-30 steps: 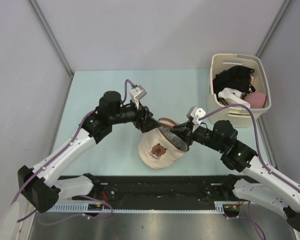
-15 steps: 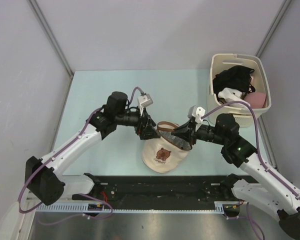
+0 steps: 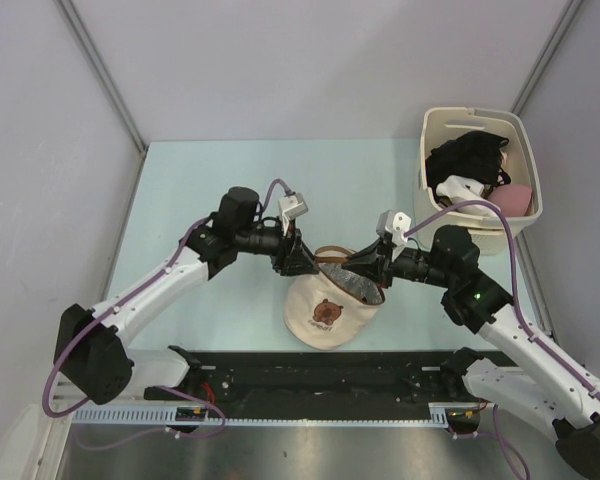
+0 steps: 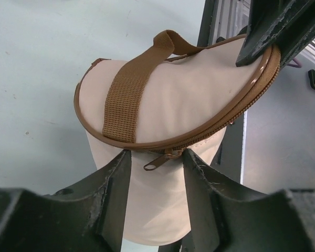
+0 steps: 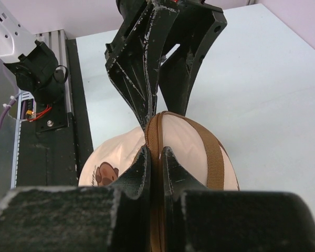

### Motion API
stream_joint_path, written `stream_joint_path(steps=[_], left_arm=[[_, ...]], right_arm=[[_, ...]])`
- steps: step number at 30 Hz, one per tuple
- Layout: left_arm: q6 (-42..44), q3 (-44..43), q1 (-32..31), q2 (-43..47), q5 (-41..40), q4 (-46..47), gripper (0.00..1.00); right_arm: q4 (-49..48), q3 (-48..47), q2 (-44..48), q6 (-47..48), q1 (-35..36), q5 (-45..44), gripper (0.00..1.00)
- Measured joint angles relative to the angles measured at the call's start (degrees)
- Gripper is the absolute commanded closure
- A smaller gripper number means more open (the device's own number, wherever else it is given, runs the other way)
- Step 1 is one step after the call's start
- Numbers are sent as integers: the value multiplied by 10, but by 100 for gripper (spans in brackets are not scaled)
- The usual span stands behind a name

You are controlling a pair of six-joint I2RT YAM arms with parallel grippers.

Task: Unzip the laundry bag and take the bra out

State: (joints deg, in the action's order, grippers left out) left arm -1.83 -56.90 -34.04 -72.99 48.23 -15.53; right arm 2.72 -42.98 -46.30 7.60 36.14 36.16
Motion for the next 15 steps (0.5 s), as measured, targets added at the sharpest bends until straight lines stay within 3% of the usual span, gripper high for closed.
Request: stream_joint_path(steps=[4,8,14,15], left_arm=[[3,0,0,1,-6,3,55],[3,3,0,11,-22,2,65],[3,12,0,36,-44,3,60],[3,12,0,38,-45,3,68]], right_arm=[[0,0,0,0,-3,4,100],[0,0,-4,0,-4,8,100],[-3,0,-11,0,-5,13,100],[-5,0,-12,0,-5,14,100]])
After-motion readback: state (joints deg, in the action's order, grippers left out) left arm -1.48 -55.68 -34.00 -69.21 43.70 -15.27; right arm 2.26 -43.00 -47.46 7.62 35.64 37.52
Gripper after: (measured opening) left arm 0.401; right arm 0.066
